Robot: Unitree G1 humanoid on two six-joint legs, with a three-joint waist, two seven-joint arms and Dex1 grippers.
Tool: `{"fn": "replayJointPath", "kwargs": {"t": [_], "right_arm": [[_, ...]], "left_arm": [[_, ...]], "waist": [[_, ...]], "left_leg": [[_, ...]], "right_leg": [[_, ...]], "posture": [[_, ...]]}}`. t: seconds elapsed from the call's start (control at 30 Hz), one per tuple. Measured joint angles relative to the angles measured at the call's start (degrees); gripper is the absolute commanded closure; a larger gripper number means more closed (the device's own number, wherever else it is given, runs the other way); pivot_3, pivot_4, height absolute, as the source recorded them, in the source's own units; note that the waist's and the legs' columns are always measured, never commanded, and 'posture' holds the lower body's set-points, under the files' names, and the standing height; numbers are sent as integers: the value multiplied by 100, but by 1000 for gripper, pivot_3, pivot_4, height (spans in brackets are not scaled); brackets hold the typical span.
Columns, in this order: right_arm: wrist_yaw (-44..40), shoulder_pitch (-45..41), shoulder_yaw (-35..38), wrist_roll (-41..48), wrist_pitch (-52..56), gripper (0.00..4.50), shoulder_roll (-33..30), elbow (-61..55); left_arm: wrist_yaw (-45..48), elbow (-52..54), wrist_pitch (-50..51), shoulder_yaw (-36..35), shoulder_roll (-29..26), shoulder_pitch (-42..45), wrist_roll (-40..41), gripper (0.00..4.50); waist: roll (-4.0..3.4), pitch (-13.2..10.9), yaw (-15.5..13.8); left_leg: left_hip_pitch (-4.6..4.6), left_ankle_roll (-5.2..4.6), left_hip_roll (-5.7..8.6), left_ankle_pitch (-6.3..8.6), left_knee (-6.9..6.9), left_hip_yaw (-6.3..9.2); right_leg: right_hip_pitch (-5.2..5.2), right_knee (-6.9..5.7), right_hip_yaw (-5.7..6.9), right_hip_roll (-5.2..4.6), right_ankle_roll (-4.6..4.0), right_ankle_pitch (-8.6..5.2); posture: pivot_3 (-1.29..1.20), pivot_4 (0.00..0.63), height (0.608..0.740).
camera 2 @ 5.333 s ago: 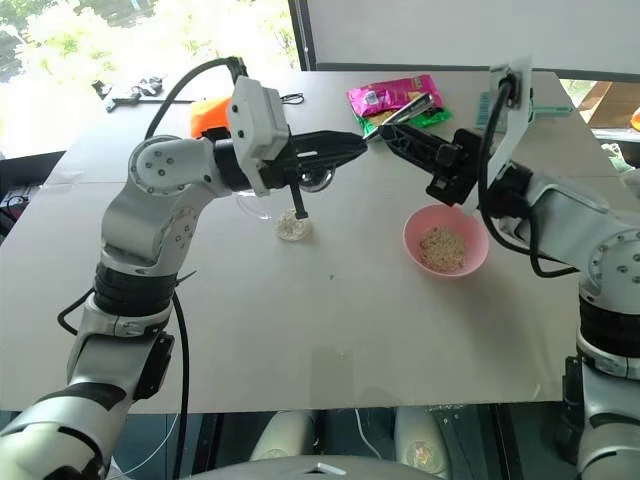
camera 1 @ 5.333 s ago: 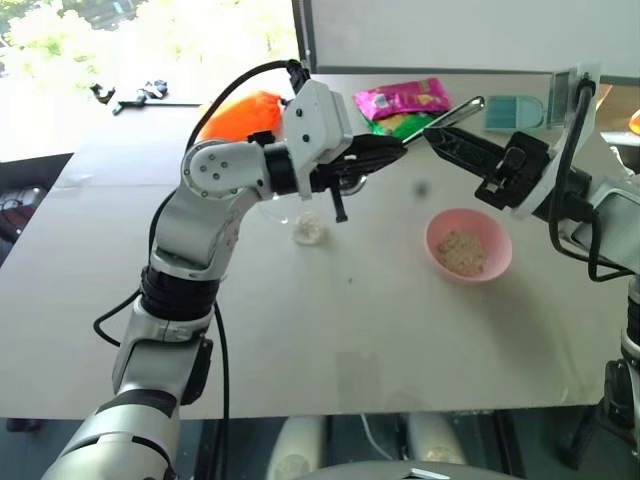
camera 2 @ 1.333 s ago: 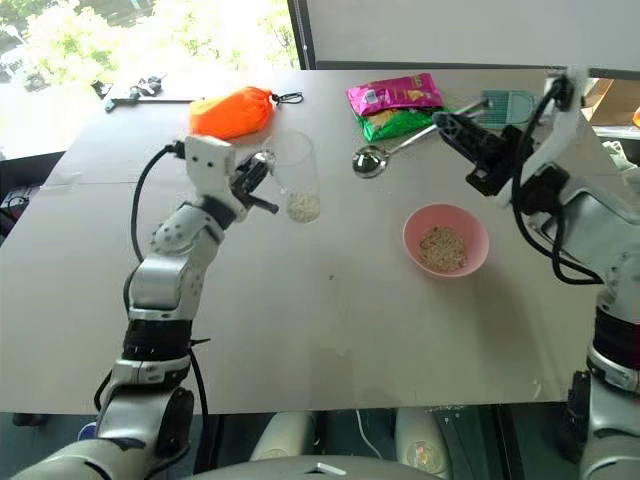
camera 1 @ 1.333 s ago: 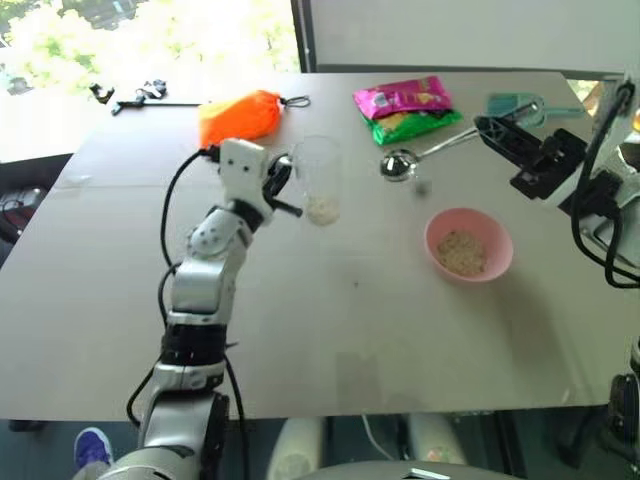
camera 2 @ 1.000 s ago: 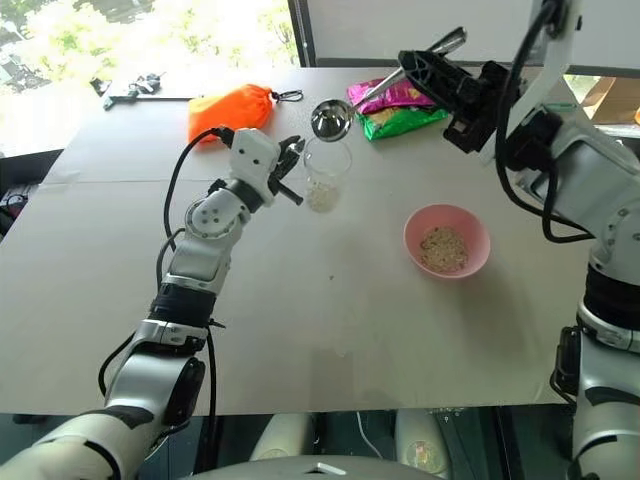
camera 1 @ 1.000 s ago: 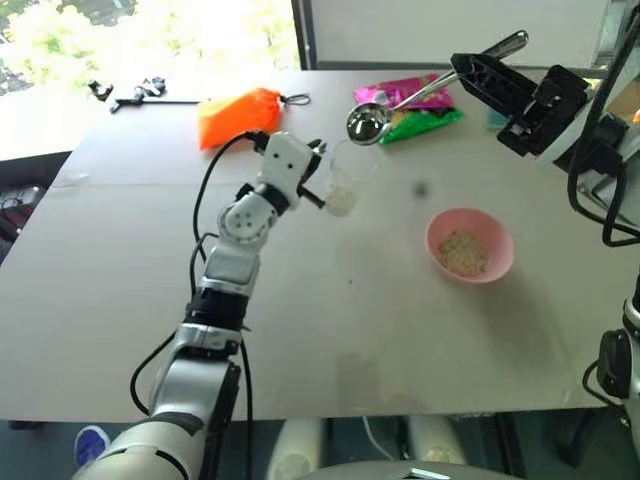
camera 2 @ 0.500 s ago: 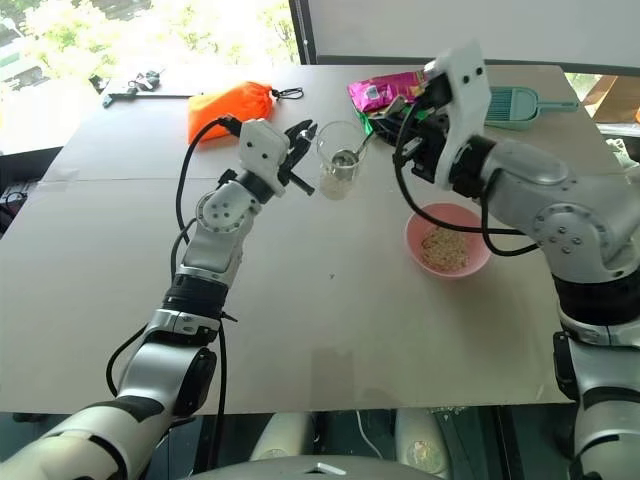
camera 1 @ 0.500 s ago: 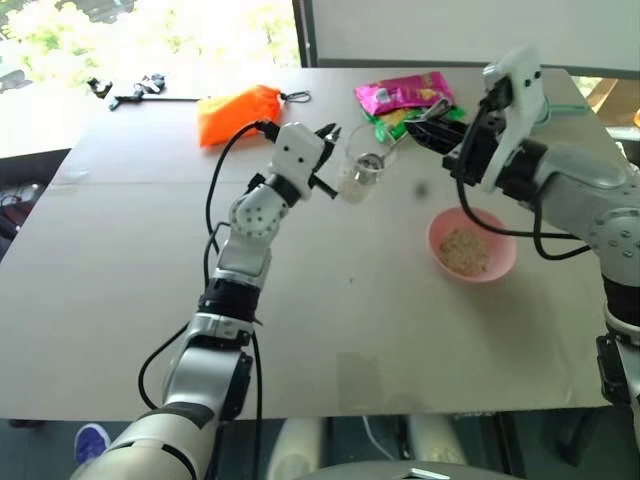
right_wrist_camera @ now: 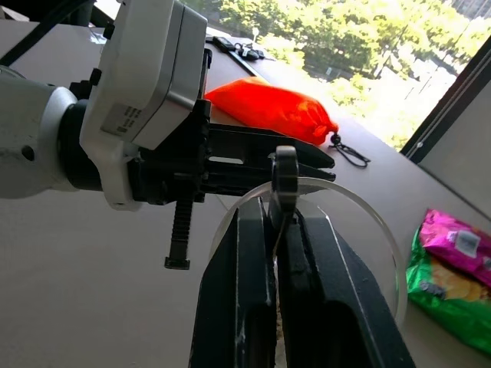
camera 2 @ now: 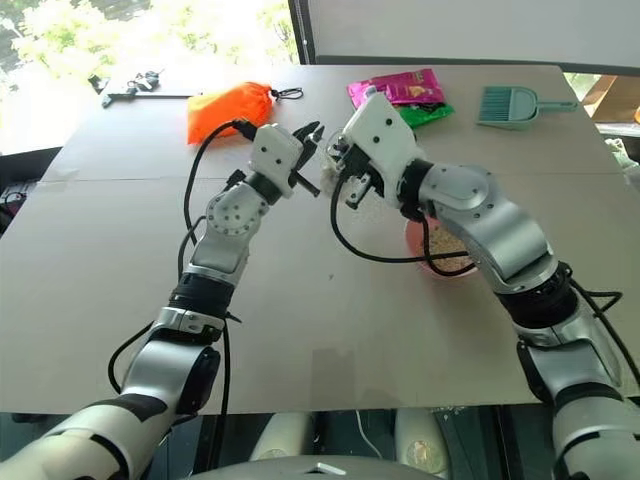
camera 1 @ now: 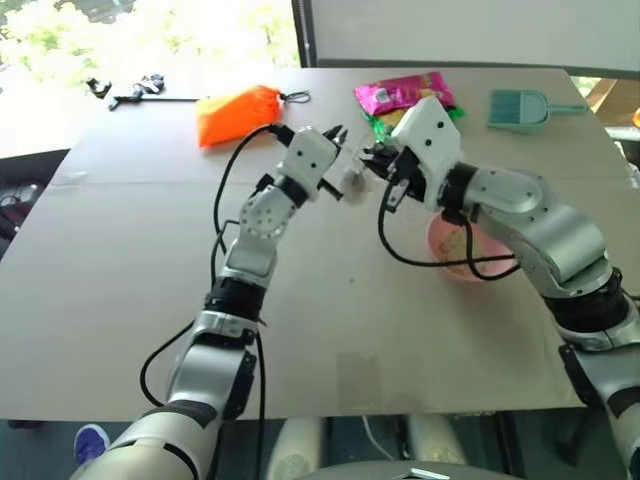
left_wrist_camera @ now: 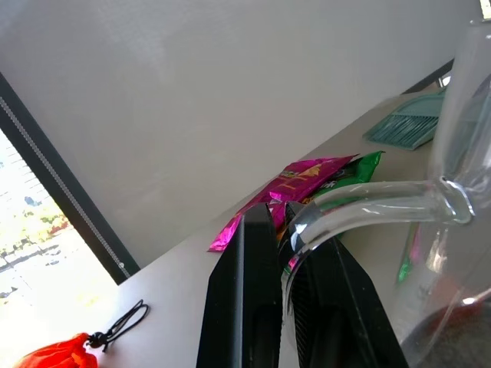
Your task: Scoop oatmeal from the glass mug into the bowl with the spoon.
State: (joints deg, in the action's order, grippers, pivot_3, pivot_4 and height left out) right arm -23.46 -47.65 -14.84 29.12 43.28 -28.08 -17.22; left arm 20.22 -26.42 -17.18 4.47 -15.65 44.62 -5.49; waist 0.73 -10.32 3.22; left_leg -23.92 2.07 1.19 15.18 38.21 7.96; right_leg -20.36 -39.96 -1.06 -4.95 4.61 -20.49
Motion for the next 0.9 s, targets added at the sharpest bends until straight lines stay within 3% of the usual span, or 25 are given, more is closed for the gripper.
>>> {"fn": "replayJointPath", "kwargs": {"t": [0.5, 0.9], "right_arm": [[1159, -773, 2899, 1652, 3012, 4500, 1243, 981], [1769, -1266, 4280, 2086, 3905, 4500, 1198, 1712]], "left_arm": [[1, -673, -404, 11, -7, 357, -10, 4462], [-7, -1290, -419, 102, 328, 746, -99, 4462]], "waist": [[-3, 1, 78], [-4, 2, 55]], "left_leg": [[0, 1, 4, 0, 1, 0], [-13, -1, 12, -1, 11, -6]], "right_leg": [[-3, -12, -2, -2, 0, 0], [-28, -74, -6, -11, 0, 0]], "posture": [[0, 150, 740], [0, 150, 740]]}}
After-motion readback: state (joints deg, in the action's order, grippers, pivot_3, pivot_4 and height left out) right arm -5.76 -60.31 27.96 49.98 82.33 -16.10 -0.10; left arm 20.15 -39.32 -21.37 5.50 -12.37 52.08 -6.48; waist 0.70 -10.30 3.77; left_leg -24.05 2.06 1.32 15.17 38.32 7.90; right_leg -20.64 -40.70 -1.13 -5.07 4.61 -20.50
